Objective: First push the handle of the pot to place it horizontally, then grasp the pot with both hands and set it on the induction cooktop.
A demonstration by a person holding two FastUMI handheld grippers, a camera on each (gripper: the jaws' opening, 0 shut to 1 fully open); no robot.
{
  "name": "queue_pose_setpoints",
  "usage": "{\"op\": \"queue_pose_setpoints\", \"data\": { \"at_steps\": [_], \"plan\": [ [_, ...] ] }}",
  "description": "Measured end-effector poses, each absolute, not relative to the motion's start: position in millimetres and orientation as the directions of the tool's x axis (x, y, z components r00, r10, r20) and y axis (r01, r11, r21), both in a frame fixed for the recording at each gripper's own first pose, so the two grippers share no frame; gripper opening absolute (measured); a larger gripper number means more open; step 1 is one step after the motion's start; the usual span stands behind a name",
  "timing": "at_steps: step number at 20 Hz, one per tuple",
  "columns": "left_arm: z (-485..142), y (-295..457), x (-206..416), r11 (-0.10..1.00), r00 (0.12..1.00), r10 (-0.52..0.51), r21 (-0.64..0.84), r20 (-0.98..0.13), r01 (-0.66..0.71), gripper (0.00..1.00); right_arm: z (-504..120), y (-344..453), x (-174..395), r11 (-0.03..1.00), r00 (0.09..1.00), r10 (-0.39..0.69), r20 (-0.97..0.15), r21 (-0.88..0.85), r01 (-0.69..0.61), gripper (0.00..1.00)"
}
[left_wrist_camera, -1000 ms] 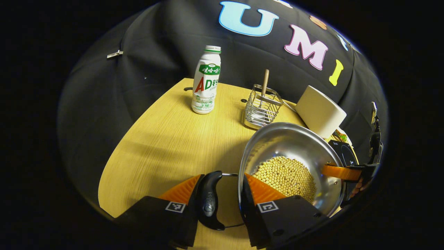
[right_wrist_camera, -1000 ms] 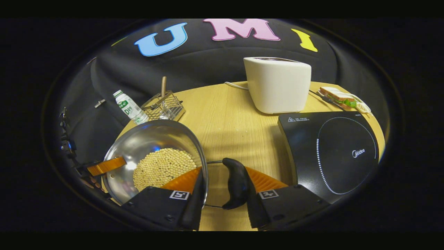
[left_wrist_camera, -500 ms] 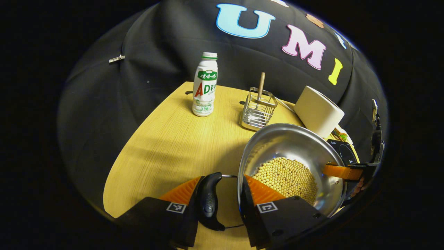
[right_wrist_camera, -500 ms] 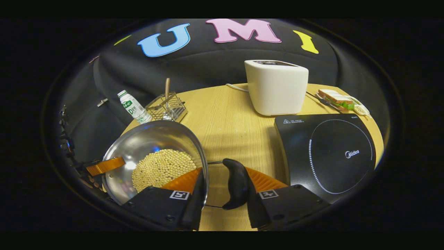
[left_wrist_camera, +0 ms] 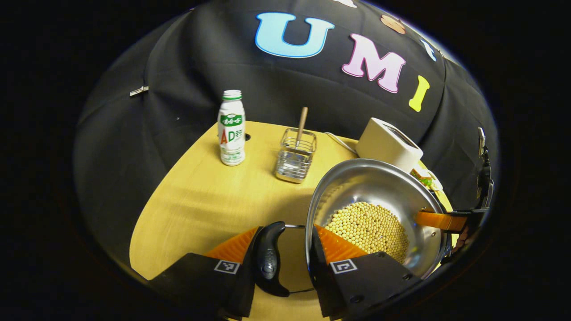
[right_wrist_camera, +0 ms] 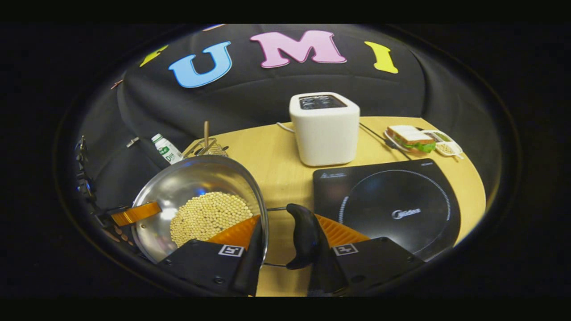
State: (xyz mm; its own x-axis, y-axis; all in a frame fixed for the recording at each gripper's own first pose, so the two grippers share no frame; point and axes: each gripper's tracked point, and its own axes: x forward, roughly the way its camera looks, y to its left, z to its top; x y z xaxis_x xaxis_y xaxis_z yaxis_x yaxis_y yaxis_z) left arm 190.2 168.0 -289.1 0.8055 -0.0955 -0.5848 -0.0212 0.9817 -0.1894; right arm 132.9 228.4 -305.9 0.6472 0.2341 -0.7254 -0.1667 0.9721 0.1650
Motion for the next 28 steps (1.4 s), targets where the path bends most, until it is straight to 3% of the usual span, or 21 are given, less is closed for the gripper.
{"op": "queue_pose_setpoints", "data": {
  "at_steps": [4, 5, 6, 15, 28],
  "plan": [
    [-268.1, 116.2, 196.8, 0.981, 0.813, -0.123, -0.191, -0.570, 0.015, 0.60, -282.4, 177.9, 140.9, 0.978, 0.667, 0.210, -0.715, 0.158, -0.139, 0.57],
    [-263.7, 105.0, 199.4, 0.982, 0.816, -0.128, -0.187, -0.564, 0.024, 0.59, -278.3, 165.7, 143.3, 0.978, 0.669, 0.206, -0.714, 0.159, -0.131, 0.53],
    [-259.7, 92.7, 201.5, 0.982, 0.815, -0.133, -0.186, -0.563, 0.031, 0.59, -275.4, 153.6, 145.2, 0.979, 0.673, 0.202, -0.711, 0.161, -0.123, 0.57],
    [-243.4, -14.2, 222.0, 0.985, 0.812, -0.157, -0.150, -0.563, 0.086, 0.59, -264.7, 51.5, 165.7, 0.981, 0.677, 0.175, -0.714, 0.185, -0.059, 0.57],
    [-278.7, -115.1, 243.7, 0.980, 0.793, -0.173, -0.183, -0.584, 0.079, 0.60, -294.3, -44.6, 191.3, 0.984, 0.659, 0.159, -0.736, 0.169, -0.049, 0.57]
  ]
}}
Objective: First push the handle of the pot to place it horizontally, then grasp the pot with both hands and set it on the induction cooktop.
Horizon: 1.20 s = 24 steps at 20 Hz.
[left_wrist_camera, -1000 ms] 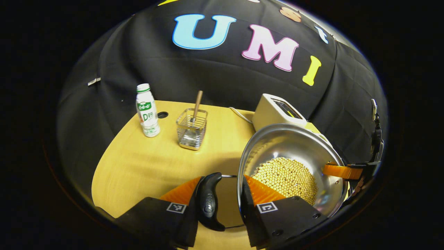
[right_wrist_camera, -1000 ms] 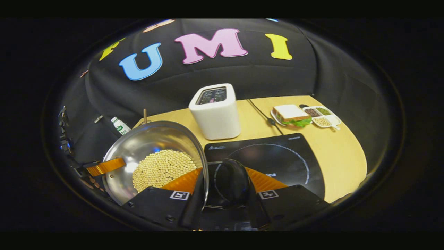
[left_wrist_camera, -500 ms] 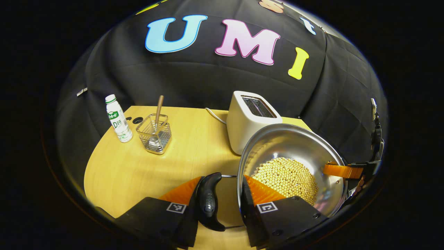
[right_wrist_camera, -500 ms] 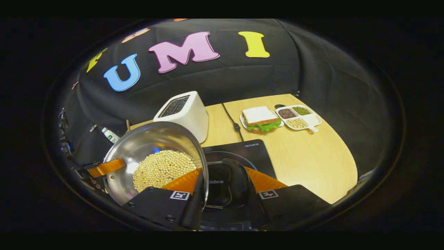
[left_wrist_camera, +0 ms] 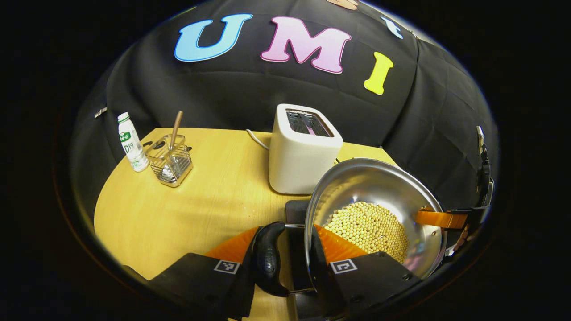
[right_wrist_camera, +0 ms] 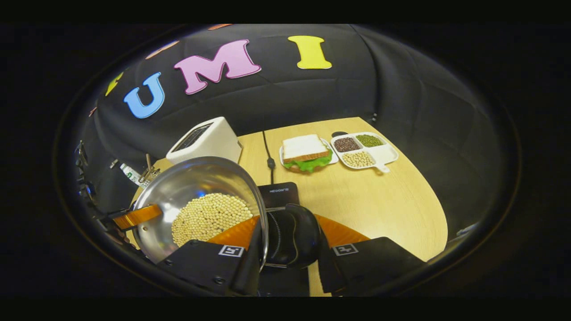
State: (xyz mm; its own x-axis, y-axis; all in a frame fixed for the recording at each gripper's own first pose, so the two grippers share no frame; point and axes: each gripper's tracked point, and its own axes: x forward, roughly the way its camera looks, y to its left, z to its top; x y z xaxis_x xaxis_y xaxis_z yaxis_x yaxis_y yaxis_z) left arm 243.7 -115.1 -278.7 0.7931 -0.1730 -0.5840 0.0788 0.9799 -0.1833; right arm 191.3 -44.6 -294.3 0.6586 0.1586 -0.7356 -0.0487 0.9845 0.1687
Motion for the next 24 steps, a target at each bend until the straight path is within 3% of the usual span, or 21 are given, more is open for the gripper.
{"op": "queue_pose_setpoints", "data": {
  "at_steps": [9, 10, 12, 16, 17, 24],
  "plan": [
    [-297.5, -120.1, 247.9, 0.979, 0.789, -0.170, -0.196, -0.591, 0.064, 0.59, -313.2, -49.3, 197.4, 0.983, 0.642, 0.168, -0.748, 0.175, -0.054, 0.57],
    [-299.5, -120.5, 248.8, 0.979, 0.786, -0.168, -0.195, -0.595, 0.061, 0.59, -316.1, -50.0, 197.9, 0.983, 0.638, 0.168, -0.752, 0.174, -0.054, 0.53],
    [-303.8, -121.2, 252.3, 0.977, 0.791, -0.172, -0.203, -0.587, 0.061, 0.59, -318.7, -47.7, 203.8, 0.982, 0.648, 0.172, -0.742, 0.179, -0.056, 0.57],
    [-303.1, -121.0, 250.3, 0.975, 0.788, -0.176, -0.212, -0.590, 0.059, 0.60, -316.6, -50.4, 202.9, 0.979, 0.649, 0.188, -0.738, 0.192, -0.066, 0.53],
    [-303.8, -120.8, 248.9, 0.976, 0.787, -0.176, -0.209, -0.591, 0.062, 0.60, -318.2, -50.3, 204.4, 0.979, 0.649, 0.190, -0.737, 0.193, -0.068, 0.57],
    [-304.4, -121.1, 248.9, 0.977, 0.781, -0.182, -0.199, -0.597, 0.076, 0.64, -320.0, -49.6, 205.7, 0.979, 0.648, 0.189, -0.738, 0.194, -0.064, 0.55]
  ]
}}
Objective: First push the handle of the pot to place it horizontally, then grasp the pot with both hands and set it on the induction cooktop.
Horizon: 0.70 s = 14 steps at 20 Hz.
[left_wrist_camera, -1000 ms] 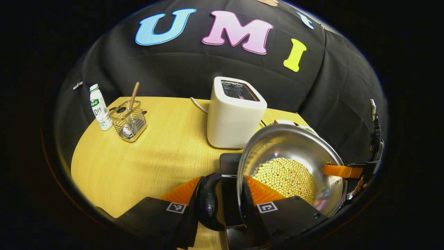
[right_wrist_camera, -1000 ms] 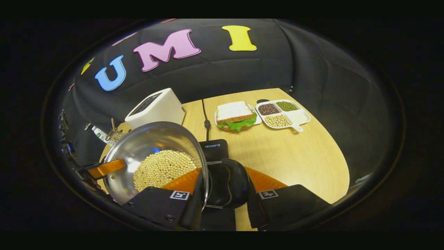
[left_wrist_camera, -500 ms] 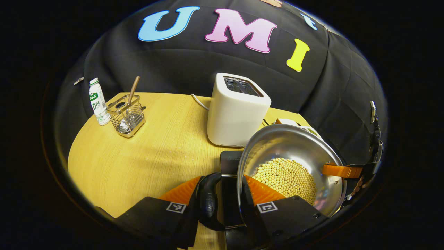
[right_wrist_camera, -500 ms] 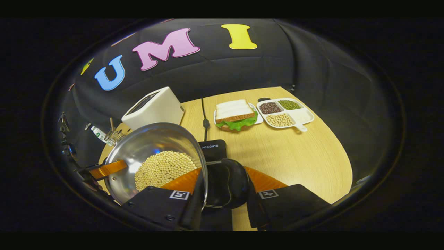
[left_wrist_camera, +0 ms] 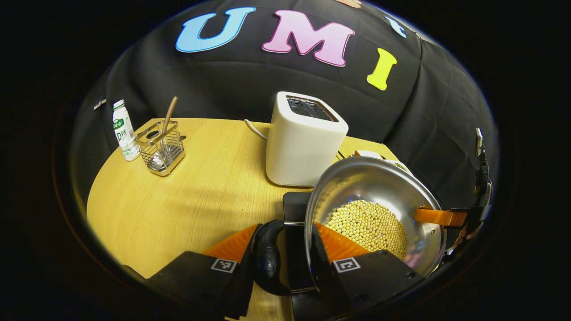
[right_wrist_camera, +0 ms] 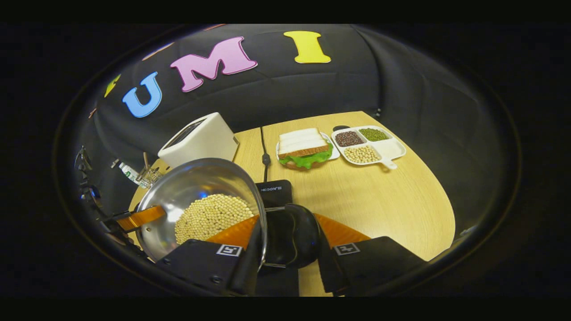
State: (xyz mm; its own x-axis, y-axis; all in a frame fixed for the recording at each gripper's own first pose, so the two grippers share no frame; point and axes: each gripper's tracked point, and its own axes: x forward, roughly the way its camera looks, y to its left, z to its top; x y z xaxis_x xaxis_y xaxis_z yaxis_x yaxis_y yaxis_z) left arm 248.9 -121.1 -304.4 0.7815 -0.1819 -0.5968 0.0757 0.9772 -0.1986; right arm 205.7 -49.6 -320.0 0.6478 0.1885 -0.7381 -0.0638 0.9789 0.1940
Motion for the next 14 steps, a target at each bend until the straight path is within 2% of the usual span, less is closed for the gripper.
{"op": "queue_pose_setpoints", "data": {
  "at_steps": [2, 5, 6, 7, 8, 9, 10, 11, 12, 14],
  "plan": [
    [-306.7, -121.9, 248.7, 0.980, 0.778, -0.172, -0.187, -0.604, 0.071, 0.66, -321.7, -49.8, 206.2, 0.979, 0.643, 0.185, -0.743, 0.197, -0.055, 0.61],
    [-311.8, -124.1, 248.0, 0.983, 0.762, -0.160, -0.172, -0.627, 0.065, 0.68, -321.8, -49.8, 204.4, 0.977, 0.645, 0.189, -0.741, 0.208, -0.046, 0.61],
    [-312.4, -125.4, 248.2, 0.983, 0.757, -0.159, -0.173, -0.634, 0.062, 0.70, -321.4, -48.8, 204.6, 0.976, 0.644, 0.191, -0.741, 0.213, -0.045, 0.58],
    [-312.8, -122.7, 246.9, 0.985, 0.753, -0.145, -0.164, -0.641, 0.050, 0.69, -322.1, -51.0, 203.2, 0.978, 0.644, 0.185, -0.743, 0.206, -0.043, 0.62],
    [-309.4, -125.1, 246.9, 0.983, 0.759, -0.157, -0.177, -0.632, 0.055, 0.75, -321.4, -52.1, 202.9, 0.978, 0.644, 0.183, -0.742, 0.203, -0.044, 0.60],
    [-303.2, -127.2, 247.5, 0.980, 0.765, -0.164, -0.191, -0.622, 0.055, 0.82, -319.0, -51.1, 200.9, 0.976, 0.644, 0.191, -0.740, 0.213, -0.044, 0.74],
    [-299.3, -127.2, 244.8, 0.978, 0.771, -0.164, -0.201, -0.615, 0.047, 0.97, -315.1, -52.0, 200.9, 0.975, 0.648, 0.192, -0.737, 0.219, -0.040, 0.82],
    [-294.2, -125.3, 243.9, 0.979, 0.776, -0.154, -0.201, -0.612, 0.036, 0.98, -310.9, -54.2, 201.6, 0.975, 0.657, 0.191, -0.729, 0.221, -0.039, 0.88],
    [-288.1, -122.0, 241.3, 0.981, 0.782, -0.139, -0.193, -0.608, 0.025, 0.95, -306.5, -56.9, 202.0, 0.976, 0.666, 0.184, -0.723, 0.213, -0.039, 0.99],
    [-272.8, -119.1, 235.6, 0.985, 0.799, -0.118, -0.173, -0.590, 0.018, 0.95, -293.7, -62.8, 198.7, 0.980, 0.689, 0.168, -0.705, 0.196, -0.038, 0.99]
  ]
}}
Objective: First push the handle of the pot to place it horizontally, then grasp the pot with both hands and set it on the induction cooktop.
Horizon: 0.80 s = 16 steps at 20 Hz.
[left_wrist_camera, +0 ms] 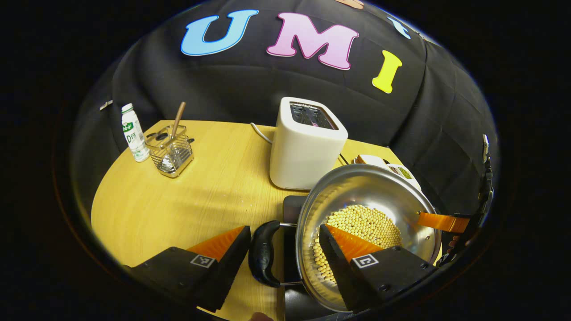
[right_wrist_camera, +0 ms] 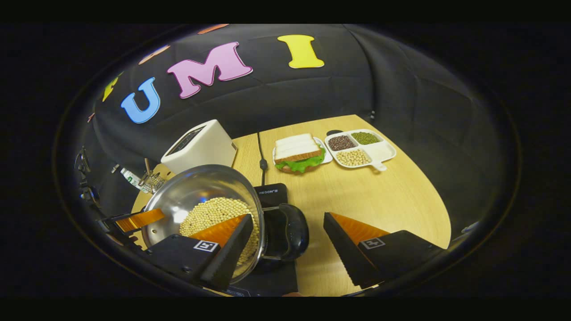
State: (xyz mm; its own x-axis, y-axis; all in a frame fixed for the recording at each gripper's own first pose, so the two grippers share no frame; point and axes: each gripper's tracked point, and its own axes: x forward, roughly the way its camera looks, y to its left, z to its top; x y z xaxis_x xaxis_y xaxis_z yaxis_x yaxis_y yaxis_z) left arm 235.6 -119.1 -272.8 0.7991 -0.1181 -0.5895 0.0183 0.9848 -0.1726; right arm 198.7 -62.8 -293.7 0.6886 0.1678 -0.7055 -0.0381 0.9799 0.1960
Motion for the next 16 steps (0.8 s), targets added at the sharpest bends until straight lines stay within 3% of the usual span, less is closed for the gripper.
{"op": "queue_pose_setpoints", "data": {
  "at_steps": [5, 12, 16],
  "plan": [
    [-194.6, -106.4, 202.6, 0.995, 0.875, -0.053, -0.095, -0.481, 0.008, 0.95, -224.8, -73.6, 183.0, 0.985, 0.799, 0.130, -0.587, 0.167, -0.038, 0.99],
    [-46.3, -87.0, 112.9, 1.000, 0.980, 0.027, -0.004, -0.199, -0.028, 0.95, -84.3, -89.2, 126.7, 0.996, 0.950, 0.039, -0.309, 0.087, -0.012, 0.99],
    [-8.7, -78.6, 43.3, 0.997, 0.994, 0.070, -0.006, -0.087, -0.071, 0.95, -17.9, -86.3, 74.5, 0.998, 0.992, 0.043, -0.120, 0.052, -0.037, 0.98]
  ]
}}
